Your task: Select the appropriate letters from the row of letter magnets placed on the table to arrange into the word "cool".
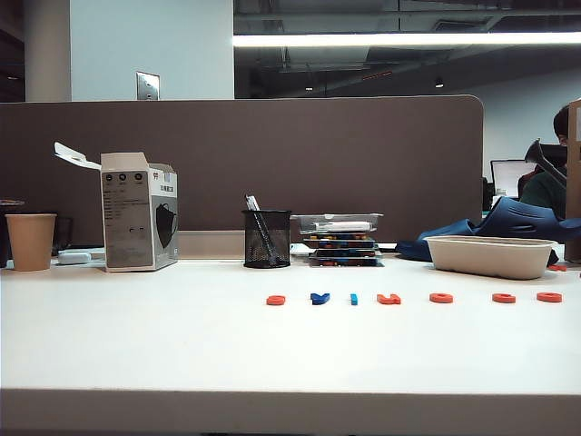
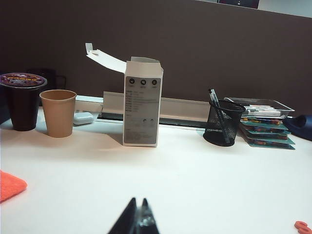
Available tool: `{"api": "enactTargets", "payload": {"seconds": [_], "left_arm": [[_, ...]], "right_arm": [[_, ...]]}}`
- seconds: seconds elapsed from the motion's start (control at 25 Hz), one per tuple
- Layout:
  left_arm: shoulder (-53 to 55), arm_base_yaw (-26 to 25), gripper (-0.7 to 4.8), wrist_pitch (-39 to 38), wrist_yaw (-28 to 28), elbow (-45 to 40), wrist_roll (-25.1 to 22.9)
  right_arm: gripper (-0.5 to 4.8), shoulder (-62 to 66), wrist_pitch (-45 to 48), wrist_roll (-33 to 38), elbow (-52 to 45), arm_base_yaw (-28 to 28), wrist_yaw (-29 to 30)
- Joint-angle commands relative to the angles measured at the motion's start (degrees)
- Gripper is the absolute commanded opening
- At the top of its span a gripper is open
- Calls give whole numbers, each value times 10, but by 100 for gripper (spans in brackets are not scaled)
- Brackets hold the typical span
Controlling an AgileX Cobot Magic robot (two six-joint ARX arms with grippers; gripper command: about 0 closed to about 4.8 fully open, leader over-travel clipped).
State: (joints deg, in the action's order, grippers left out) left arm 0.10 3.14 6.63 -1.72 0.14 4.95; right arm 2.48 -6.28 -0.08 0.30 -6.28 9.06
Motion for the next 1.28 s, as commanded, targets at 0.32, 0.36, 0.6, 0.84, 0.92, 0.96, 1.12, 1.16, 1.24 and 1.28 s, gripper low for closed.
{"api": "enactTargets", "payload": {"seconds": [0.32, 0.36, 0.6, 0.84, 0.92, 0.96, 1.12, 1.16, 1.24, 1.28], "left_arm": [[0, 0, -5, 7, 2, 3, 0], [0, 1, -5, 8, -1, 6, 0], [0, 1, -5, -72, -62, 86, 66], [8, 1, -5, -234, -91, 248, 73], [55, 1, -5, -338, -113, 379, 51], [85, 1, -5, -371, -117, 432, 42], [286, 1, -5, -559, -207, 708, 30], [320, 1, -5, -598, -221, 755, 30], [375, 23, -5, -650, -223, 828, 62], [402, 41, -5, -666, -224, 863, 85]], "right_arm": [[0, 0, 9, -1, -3, 1, 0], [0, 0, 9, -1, -3, 1, 0], [0, 0, 9, -1, -3, 1, 0], [0, 0, 9, -1, -3, 1, 0], [0, 0, 9, -1, -3, 1, 0], [0, 0, 9, -1, -3, 1, 0], [0, 0, 9, -1, -3, 1, 0], [0, 0, 9, -1, -3, 1, 0], [0, 0, 9, -1, -3, 1, 0], [0, 0, 9, -1, -3, 1, 0]]}}
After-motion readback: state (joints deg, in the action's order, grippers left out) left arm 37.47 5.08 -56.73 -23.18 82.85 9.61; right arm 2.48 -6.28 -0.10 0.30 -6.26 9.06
